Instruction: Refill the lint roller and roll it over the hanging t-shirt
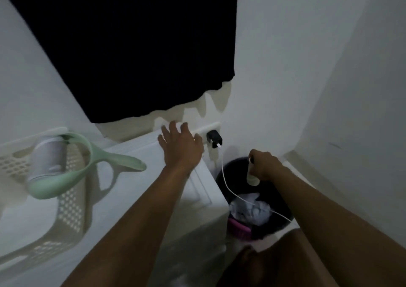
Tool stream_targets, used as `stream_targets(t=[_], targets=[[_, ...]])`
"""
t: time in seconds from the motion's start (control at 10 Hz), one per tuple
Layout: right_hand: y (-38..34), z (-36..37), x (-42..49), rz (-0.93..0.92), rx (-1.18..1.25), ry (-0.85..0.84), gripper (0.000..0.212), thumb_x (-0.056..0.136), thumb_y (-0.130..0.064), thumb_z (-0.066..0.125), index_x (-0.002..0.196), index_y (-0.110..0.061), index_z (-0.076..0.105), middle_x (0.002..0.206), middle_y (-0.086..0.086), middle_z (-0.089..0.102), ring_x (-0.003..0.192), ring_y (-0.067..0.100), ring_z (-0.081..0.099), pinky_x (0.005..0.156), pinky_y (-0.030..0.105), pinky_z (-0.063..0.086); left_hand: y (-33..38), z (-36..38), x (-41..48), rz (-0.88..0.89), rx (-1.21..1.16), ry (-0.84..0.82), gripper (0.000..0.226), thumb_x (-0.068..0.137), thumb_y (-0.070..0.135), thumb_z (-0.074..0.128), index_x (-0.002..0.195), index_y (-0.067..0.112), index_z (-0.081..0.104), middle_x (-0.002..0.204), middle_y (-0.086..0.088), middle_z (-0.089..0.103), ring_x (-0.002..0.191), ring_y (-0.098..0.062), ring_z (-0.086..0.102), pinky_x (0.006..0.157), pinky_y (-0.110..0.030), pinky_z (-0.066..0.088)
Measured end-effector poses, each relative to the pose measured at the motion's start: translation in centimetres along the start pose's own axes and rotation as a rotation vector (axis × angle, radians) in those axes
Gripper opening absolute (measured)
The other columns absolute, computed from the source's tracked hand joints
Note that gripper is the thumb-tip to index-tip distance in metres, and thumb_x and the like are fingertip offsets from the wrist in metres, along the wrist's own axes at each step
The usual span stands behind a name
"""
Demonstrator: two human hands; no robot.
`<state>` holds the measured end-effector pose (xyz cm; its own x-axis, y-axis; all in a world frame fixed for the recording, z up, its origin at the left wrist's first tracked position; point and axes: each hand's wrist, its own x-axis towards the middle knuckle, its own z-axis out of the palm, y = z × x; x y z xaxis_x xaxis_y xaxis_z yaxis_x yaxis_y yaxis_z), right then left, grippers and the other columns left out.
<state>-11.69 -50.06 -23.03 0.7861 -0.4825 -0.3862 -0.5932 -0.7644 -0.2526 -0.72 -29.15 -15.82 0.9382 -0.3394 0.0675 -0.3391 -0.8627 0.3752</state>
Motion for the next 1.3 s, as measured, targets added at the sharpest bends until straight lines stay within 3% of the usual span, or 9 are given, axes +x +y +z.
stream_targets(t=[0.1,0.2,0.3,0.4,0.6,0.9,1.1,1.3], targets=[[1.8,3.7,2.3,0.077,0.011,-0.101,0.054,0.082,-0.015,0.072,0.129,-0.008,0.048,0.13,0.02,0.057,0.111,0.037,0.06,0.085,0.042,0.053,-0.1,0.8,0.1,0.025,0.018,0.087,0.055,0.1,0.037,0.041,0.15,0.016,0.046,0.162,-0.014,0.032,0.153,-0.04,0.018,0.123,-0.055,0.015],[3.3,7.3,4.1,0.132,0.107,-0.112,0.041,0.084,-0.013,0.071,0.117,-0.009,0.048,0.124,0.022,0.057,0.098,0.036,0.057,0.073,0.04,0.045,-0.3,1.0,0.0,0.042,0.023,0.113,0.055,0.096,0.036,0.044,0.147,0.015,0.049,0.159,-0.016,0.037,0.151,-0.041,0.024,0.121,-0.055,0.018],[4.3,10.3,5.7,0.157,0.173,-0.092,0.037,0.09,-0.016,0.067,0.12,-0.01,0.049,0.129,0.021,0.05,0.104,0.039,0.054,0.076,0.037,0.041,-0.3,1.3,0.2,0.041,0.04,0.128,0.057,0.094,0.038,0.045,0.145,0.014,0.05,0.157,-0.016,0.039,0.15,-0.041,0.026,0.121,-0.054,0.02],[4.9,12.3,6.8,0.152,0.186,-0.116,0.047,0.09,-0.02,0.07,0.131,-0.011,0.048,0.135,0.018,0.042,0.11,0.044,0.055,0.083,0.039,0.045,-0.3,1.4,0.4,0.036,0.055,0.135,0.056,0.095,0.04,0.05,0.144,0.015,0.05,0.156,-0.015,0.04,0.149,-0.04,0.027,0.121,-0.054,0.022],[5.5,14.3,7.3,0.2,0.217,-0.194,0.053,0.095,-0.021,0.059,0.145,-0.012,0.047,0.148,0.019,0.042,0.126,0.04,0.052,0.098,0.04,0.046,-0.3,1.5,0.3,0.048,0.065,0.161,0.061,0.089,0.044,0.045,0.141,0.014,0.053,0.153,-0.017,0.043,0.146,-0.04,0.031,0.119,-0.054,0.026],[4.3,13.1,6.8,0.213,0.256,-0.207,0.042,0.097,-0.016,0.056,0.138,-0.008,0.056,0.138,0.019,0.058,0.124,0.038,0.057,0.093,0.037,0.049,-0.1,1.3,0.3,0.028,0.042,0.152,0.055,0.094,0.039,0.051,0.144,0.015,0.051,0.156,-0.015,0.038,0.15,-0.039,0.026,0.121,-0.052,0.02],[1.8,9.3,5.1,0.161,0.277,-0.144,0.047,0.094,-0.02,0.056,0.14,-0.009,0.053,0.14,0.02,0.057,0.124,0.038,0.056,0.102,0.041,0.049,-0.1,1.0,-0.1,0.037,0.027,0.114,0.057,0.096,0.039,0.047,0.147,0.016,0.048,0.159,-0.015,0.036,0.151,-0.04,0.022,0.123,-0.052,0.017],[-2.7,0.5,1.3,0.013,0.375,0.098,0.045,0.092,-0.021,0.051,0.136,-0.017,0.057,0.138,0.017,0.059,0.125,0.035,0.056,0.104,0.037,0.046,-0.1,-1.0,-0.2,0.009,-0.066,-0.01,0.061,0.1,0.042,0.042,0.155,0.016,0.041,0.167,-0.014,0.024,0.156,-0.037,0.012,0.124,-0.052,0.012]])
